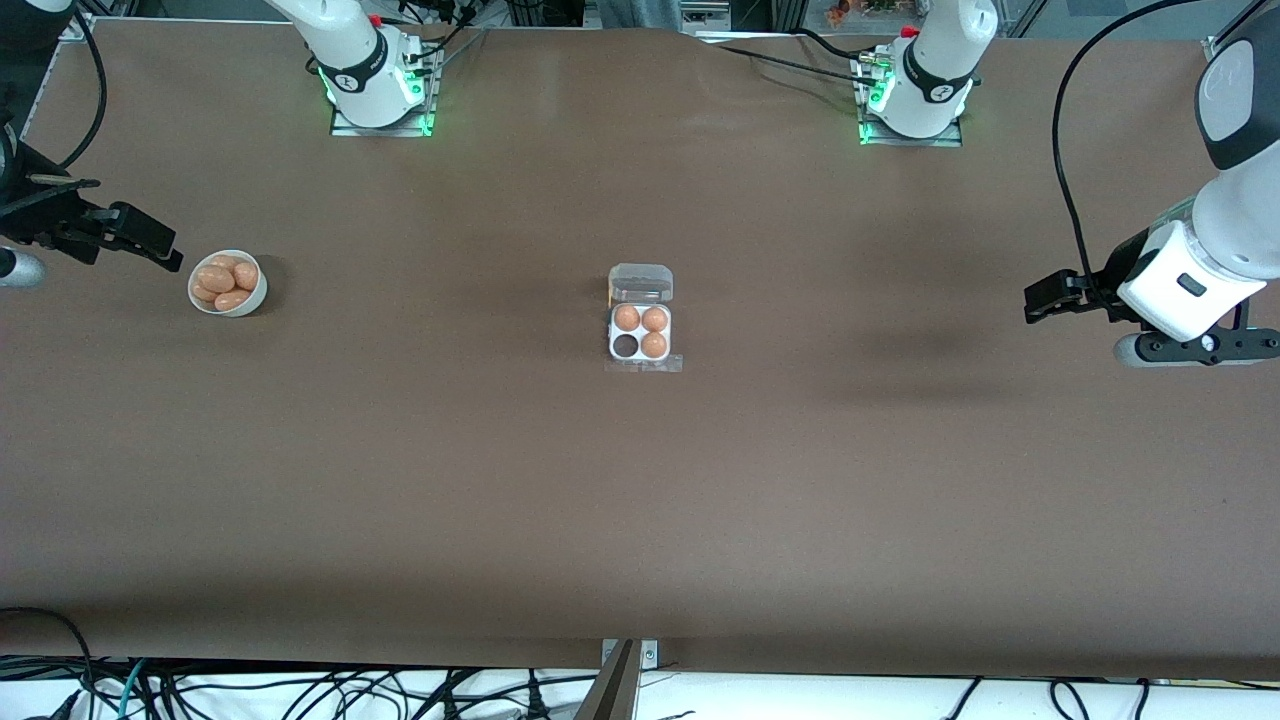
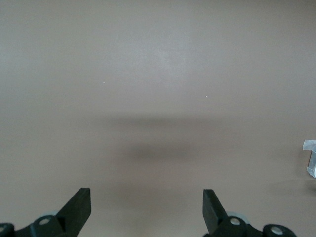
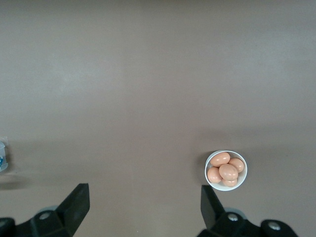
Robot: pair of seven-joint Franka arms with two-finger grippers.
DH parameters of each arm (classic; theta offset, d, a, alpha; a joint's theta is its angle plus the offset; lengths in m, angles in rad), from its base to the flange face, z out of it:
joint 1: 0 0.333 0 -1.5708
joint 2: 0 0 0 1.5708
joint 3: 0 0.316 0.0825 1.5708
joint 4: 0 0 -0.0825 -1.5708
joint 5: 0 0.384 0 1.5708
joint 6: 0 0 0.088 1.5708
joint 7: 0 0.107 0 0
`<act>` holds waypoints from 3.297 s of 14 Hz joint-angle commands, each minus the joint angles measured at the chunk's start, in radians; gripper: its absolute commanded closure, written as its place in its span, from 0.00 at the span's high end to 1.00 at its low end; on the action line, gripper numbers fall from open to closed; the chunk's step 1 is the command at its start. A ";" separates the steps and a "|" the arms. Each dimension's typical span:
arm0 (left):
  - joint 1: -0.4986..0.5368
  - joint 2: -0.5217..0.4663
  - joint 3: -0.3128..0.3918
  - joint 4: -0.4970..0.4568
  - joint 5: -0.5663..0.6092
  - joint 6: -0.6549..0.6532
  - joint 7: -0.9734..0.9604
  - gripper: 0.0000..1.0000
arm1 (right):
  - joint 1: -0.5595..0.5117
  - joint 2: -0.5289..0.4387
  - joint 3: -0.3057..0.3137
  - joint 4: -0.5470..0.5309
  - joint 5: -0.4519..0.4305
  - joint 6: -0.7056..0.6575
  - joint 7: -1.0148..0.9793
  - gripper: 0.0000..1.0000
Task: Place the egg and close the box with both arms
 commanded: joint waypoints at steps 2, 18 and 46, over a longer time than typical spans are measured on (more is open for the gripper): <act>0.008 0.017 -0.001 0.018 -0.015 0.001 0.005 1.00 | -0.001 -0.009 0.000 0.003 0.014 -0.015 -0.004 1.00; 0.008 0.017 -0.001 0.018 -0.015 0.001 0.005 1.00 | -0.001 -0.009 0.000 0.003 0.014 -0.023 0.001 1.00; 0.046 0.017 -0.001 0.019 -0.052 0.001 0.054 1.00 | -0.031 0.106 -0.343 -0.692 0.017 0.635 -0.679 1.00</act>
